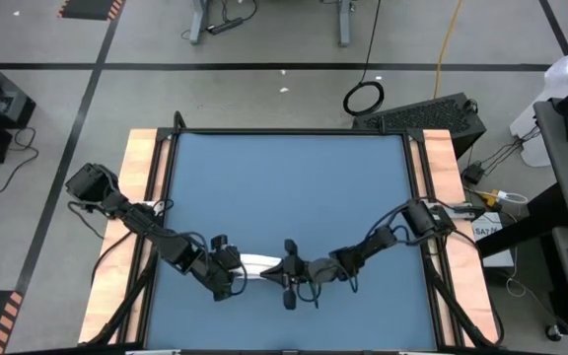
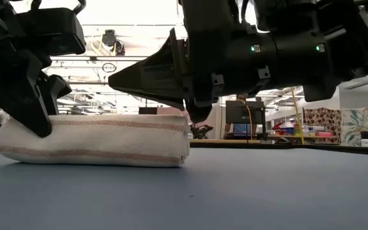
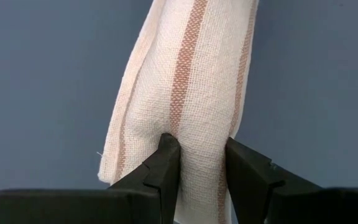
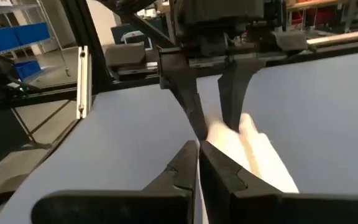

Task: Roll towel
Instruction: Roll the white towel

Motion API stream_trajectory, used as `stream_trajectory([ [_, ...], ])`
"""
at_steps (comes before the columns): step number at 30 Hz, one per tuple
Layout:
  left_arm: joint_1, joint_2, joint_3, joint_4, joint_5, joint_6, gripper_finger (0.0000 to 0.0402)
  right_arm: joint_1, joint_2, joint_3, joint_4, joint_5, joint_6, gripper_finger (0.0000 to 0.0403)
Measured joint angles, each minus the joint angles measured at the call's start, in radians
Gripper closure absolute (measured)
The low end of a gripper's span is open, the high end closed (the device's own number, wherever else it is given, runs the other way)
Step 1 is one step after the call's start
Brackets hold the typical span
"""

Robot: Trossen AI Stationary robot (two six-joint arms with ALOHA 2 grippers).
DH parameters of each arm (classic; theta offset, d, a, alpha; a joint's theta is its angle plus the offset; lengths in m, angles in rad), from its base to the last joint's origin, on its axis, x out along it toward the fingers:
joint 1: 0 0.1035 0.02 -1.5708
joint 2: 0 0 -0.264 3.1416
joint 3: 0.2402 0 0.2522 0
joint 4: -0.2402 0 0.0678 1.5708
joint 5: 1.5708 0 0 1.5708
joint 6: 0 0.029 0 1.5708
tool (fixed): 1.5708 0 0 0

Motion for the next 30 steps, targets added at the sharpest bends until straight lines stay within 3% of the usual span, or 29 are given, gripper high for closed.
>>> stream_trajectory([
  [14, 0.049, -0.062, -0.002, -0.022, 0.071, 0.004, 0.0281, -0.045, 0.003, 0.006, -0.055, -0.008, 0.021, 0.0393],
  [30, 0.048, -0.064, -0.002, -0.018, 0.056, 0.033, 0.0281, -0.045, 0.003, 0.007, -0.174, -0.004, 0.084, 0.0393],
])
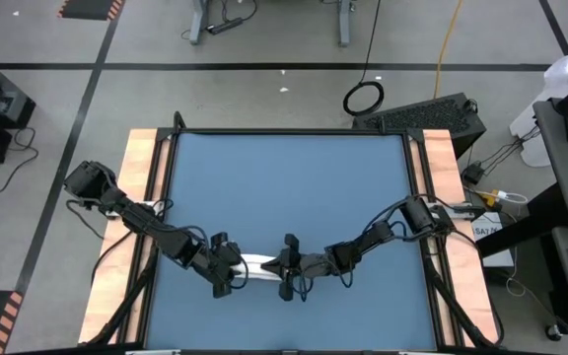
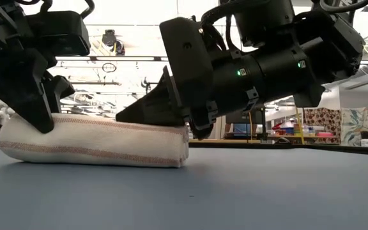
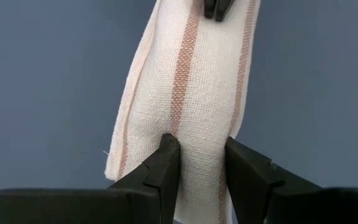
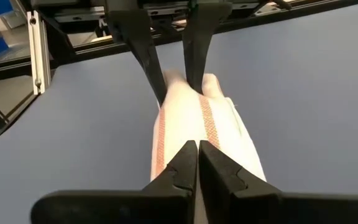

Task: Roll towel
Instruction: Roll the white towel

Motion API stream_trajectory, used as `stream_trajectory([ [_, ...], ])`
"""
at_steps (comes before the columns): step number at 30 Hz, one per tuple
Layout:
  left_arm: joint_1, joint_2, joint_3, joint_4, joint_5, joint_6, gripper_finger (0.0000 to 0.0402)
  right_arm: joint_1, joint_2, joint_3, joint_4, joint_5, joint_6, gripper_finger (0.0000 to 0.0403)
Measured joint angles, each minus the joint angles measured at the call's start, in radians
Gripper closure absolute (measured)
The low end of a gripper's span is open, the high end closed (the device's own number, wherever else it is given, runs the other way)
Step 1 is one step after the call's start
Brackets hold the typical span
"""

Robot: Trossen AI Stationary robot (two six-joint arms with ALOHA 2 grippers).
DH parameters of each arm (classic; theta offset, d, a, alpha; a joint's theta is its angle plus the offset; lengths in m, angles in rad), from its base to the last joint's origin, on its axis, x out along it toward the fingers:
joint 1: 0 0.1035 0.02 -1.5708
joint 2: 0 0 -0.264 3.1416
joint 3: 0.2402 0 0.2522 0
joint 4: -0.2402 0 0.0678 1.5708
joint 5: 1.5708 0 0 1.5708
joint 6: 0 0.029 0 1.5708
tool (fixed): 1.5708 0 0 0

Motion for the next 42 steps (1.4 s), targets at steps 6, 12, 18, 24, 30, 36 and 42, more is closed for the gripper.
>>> stream_trajectory([
  [6, 0.0, 0.0, 0.0, 0.005, -0.005, -0.004, 0.0281, -0.001, 0.021, 0.0, -0.002, 0.003, 0.02, 0.0393],
  [12, 0.0, -0.001, 0.0, 0.007, -0.015, -0.005, 0.0281, -0.003, 0.079, 0.001, 0.074, 0.006, 0.058, 0.0393],
  [18, 0.0, -0.02, 0.0, -0.012, -0.027, -0.005, 0.0281, -0.004, 0.084, 0.001, 0.069, 0.006, 0.06, 0.0393],
  [24, -0.002, -0.124, -0.001, -0.105, -0.03, -0.007, 0.0281, -0.005, 0.086, 0.001, 0.068, 0.003, 0.055, 0.0393],
  [30, -0.01, -0.218, -0.001, -0.085, -0.119, 0.066, 0.0281, -0.005, 0.087, 0.0, 0.069, 0.002, 0.053, 0.0393],
  [36, -0.037, -0.148, 0.001, 0.335, -0.24, 0.335, 0.0281, -0.005, 0.087, 0.0, 0.069, 0.0, 0.054, 0.0393],
  [42, -0.042, 0.067, 0.0, 0.379, -0.268, 0.352, 0.0281, -0.005, 0.087, 0.0, 0.069, -0.001, 0.053, 0.0393],
])
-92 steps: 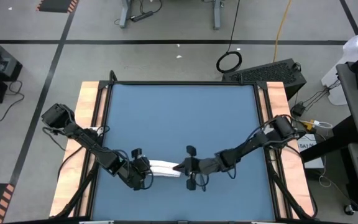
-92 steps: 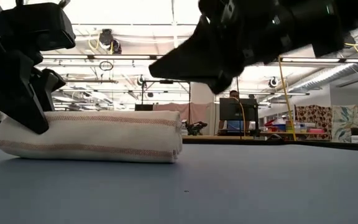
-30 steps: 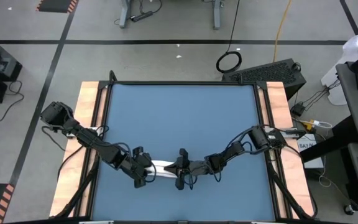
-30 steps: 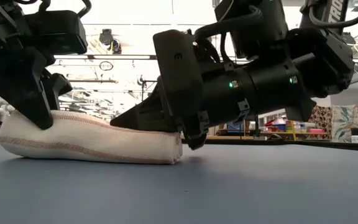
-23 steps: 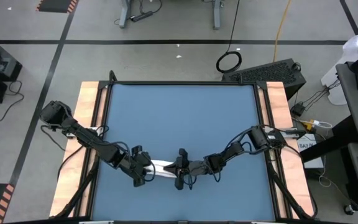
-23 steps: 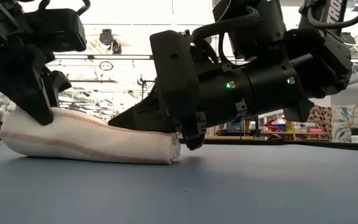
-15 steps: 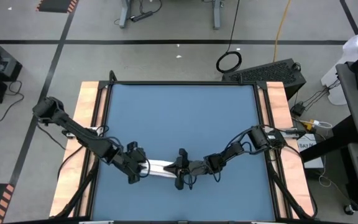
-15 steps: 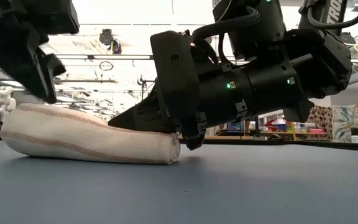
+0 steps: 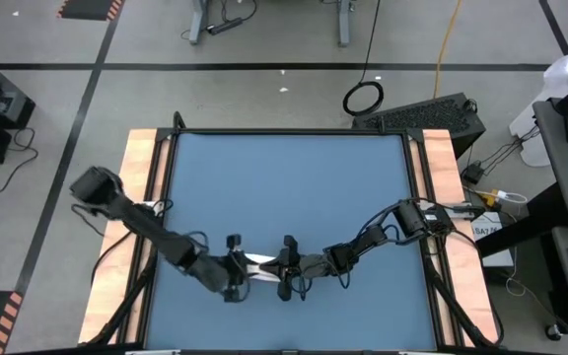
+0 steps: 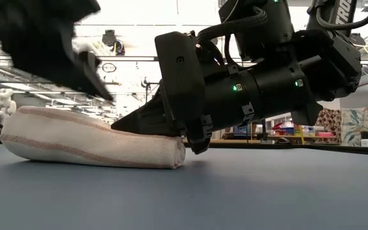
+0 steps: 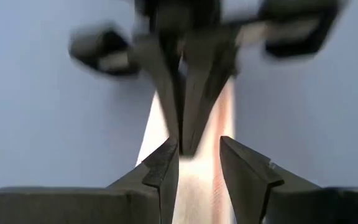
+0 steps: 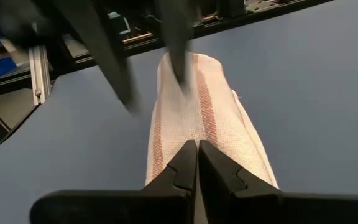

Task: Roll towel
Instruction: Roll the white towel

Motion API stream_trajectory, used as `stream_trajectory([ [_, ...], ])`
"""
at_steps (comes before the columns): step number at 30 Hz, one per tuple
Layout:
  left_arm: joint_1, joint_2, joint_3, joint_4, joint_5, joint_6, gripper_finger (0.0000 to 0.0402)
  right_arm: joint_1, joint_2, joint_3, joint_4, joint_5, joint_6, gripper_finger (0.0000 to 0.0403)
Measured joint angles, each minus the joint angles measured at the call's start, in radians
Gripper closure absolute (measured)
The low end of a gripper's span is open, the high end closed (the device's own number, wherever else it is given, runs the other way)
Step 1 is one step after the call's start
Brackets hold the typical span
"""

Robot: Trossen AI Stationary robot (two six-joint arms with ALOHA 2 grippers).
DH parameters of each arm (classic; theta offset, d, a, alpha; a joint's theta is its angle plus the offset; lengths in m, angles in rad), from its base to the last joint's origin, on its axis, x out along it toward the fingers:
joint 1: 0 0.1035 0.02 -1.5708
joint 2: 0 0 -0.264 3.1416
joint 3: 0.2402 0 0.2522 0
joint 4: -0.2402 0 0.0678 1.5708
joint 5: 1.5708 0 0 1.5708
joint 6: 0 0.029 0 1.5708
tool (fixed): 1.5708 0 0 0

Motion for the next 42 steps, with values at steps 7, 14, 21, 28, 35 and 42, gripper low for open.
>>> stream_trajectory([
  [7, 0.0, 0.13, -0.005, 0.037, -0.027, -0.1, 0.0311, 0.003, 0.0, -0.001, -0.008, -0.004, -0.001, 0.0393],
  [14, -0.028, 0.065, -0.086, 0.041, -0.033, -0.2, 0.0375, 0.006, 0.0, 0.002, -0.038, -0.004, 0.004, 0.0393],
  [21, -0.057, -0.005, -0.164, 0.079, -0.043, -0.231, 0.0395, 0.005, 0.0, 0.001, -0.039, -0.004, 0.01, 0.0393],
  [28, -0.066, -0.005, -0.198, 0.152, -0.066, -0.232, 0.0394, 0.006, 0.0, 0.001, -0.055, -0.004, 0.028, 0.0393],
  [35, -0.065, -0.073, -0.199, 0.127, -0.053, -0.175, 0.0394, 0.006, 0.0, 0.0, -0.054, -0.006, 0.03, 0.0393],
  [42, -0.066, -0.127, -0.22, 0.073, -0.034, -0.183, 0.0394, 0.006, 0.0, 0.0, -0.061, -0.007, 0.03, 0.0393],
])
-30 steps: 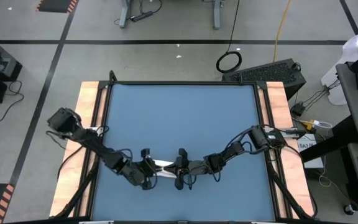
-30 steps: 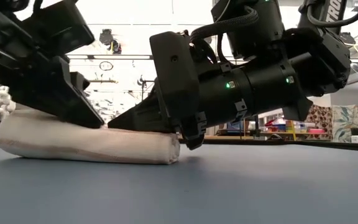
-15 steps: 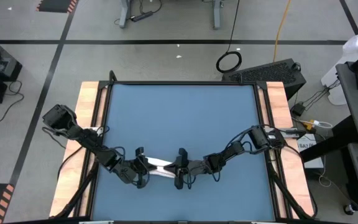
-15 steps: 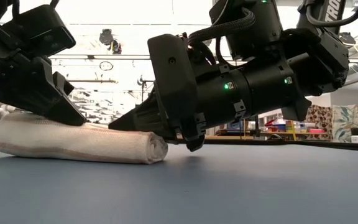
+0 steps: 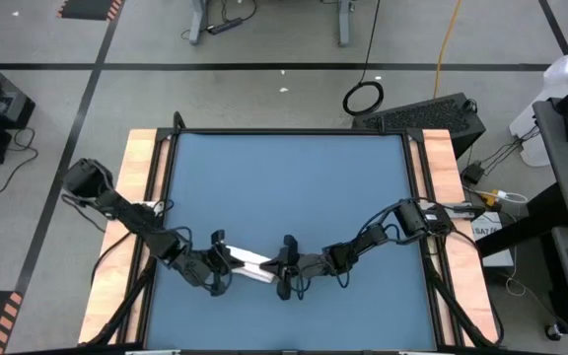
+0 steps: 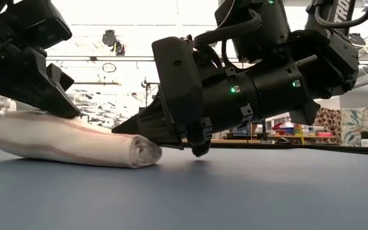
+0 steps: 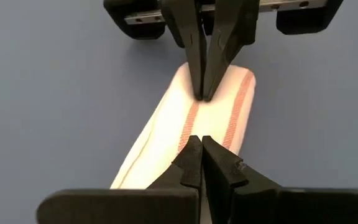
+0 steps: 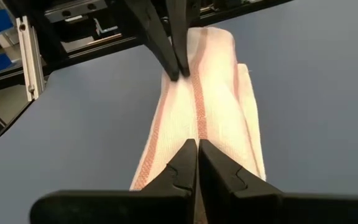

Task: Roll towel
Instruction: Roll the white towel

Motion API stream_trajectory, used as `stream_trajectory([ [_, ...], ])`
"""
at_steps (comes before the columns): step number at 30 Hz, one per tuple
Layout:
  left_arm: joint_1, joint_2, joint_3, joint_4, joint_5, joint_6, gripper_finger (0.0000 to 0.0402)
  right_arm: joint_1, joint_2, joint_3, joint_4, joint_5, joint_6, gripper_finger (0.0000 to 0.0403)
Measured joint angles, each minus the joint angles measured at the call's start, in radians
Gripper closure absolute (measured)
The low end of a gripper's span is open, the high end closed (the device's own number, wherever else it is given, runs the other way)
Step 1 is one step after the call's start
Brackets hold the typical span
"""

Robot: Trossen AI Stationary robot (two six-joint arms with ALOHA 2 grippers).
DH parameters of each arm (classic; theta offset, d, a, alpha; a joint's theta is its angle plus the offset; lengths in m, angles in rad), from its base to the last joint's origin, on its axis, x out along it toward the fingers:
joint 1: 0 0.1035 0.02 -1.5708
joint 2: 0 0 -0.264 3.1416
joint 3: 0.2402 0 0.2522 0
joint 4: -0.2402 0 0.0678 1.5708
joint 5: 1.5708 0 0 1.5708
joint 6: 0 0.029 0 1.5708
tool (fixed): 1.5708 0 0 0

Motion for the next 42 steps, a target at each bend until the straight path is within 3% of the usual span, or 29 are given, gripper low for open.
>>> stream_trajectory([
  [23, -0.012, -0.086, -0.002, -0.011, 0.01, 0.01, 0.0394, 0.002, 0.0, 0.0, -0.008, -0.023, 0.014, 0.0393],
  [34, -0.021, 0.011, 0.0, -0.006, 0.004, -0.073, 0.0376, 0.001, 0.01, 0.003, 0.178, -0.025, -0.031, 0.0393],
  [38, -0.021, 0.034, 0.001, -0.005, 0.004, -0.097, 0.0391, 0.0, 0.01, 0.089, 0.119, -0.025, -0.083, 0.0393],
  [42, -0.021, 0.033, 0.001, -0.004, 0.004, -0.098, 0.0396, -0.001, 0.009, 0.221, -0.07, -0.019, -0.119, 0.0393],
])
